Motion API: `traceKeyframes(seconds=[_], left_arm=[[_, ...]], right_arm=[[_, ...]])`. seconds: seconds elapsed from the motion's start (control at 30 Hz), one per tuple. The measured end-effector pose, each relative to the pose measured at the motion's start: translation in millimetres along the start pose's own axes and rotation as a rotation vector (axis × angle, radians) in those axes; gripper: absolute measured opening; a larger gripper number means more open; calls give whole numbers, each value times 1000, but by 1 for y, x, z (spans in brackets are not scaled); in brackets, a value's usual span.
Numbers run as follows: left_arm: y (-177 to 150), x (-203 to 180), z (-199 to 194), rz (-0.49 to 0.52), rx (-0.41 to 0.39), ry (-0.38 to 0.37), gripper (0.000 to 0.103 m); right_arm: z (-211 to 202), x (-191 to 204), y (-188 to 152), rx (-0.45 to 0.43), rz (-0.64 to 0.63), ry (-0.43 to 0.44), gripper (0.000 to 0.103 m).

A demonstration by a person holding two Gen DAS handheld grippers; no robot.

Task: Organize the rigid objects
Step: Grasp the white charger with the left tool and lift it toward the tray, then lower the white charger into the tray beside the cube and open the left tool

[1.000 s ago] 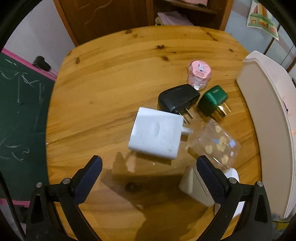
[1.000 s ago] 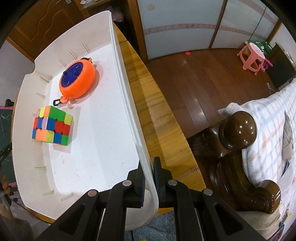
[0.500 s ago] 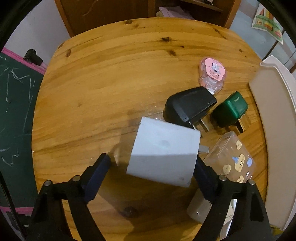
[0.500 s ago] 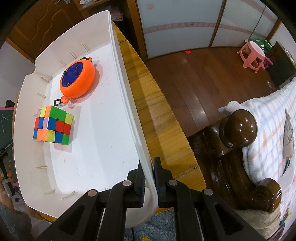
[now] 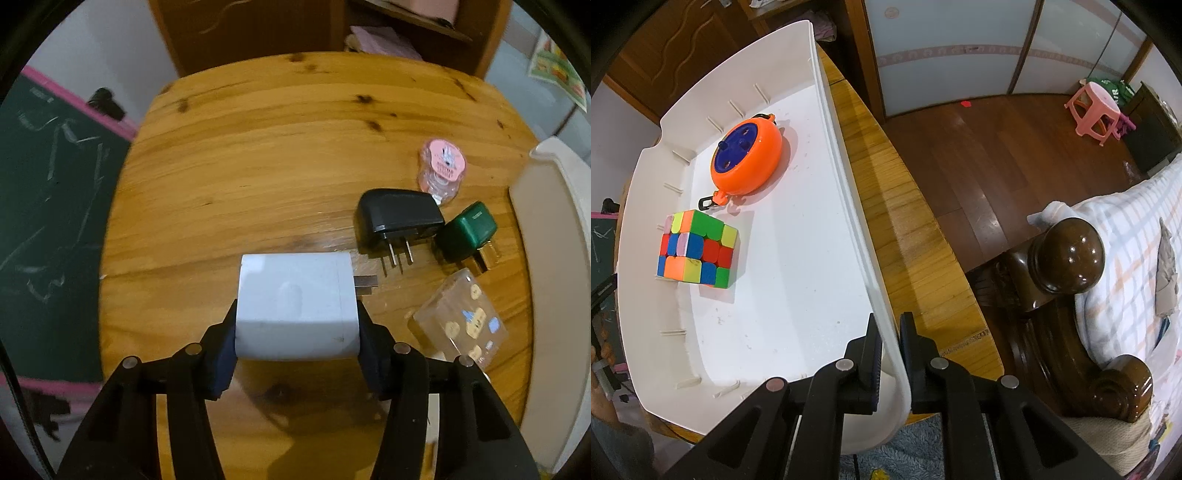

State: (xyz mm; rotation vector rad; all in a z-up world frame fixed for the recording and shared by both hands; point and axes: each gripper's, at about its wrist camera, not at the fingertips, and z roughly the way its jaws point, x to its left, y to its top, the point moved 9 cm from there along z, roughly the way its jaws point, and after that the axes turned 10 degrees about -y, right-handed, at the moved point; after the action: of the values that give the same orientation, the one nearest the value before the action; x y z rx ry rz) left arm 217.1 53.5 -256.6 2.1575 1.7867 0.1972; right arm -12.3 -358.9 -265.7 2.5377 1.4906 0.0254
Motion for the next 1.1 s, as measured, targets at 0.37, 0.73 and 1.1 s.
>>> traceKeyframes(seconds=[0.37,0.73,1.1], left_arm=[[-29,-52,-97,45,-110,-17,58],[-41,-167,-144,235,-160,-148,59],[-58,-272,-126,382,-95,-277,59]], right_arm=[[2,-1,1,-6,-3,33,12],[5,-1,2,-20,-25,63,12],[3,0,4,-32,-42,93,12]])
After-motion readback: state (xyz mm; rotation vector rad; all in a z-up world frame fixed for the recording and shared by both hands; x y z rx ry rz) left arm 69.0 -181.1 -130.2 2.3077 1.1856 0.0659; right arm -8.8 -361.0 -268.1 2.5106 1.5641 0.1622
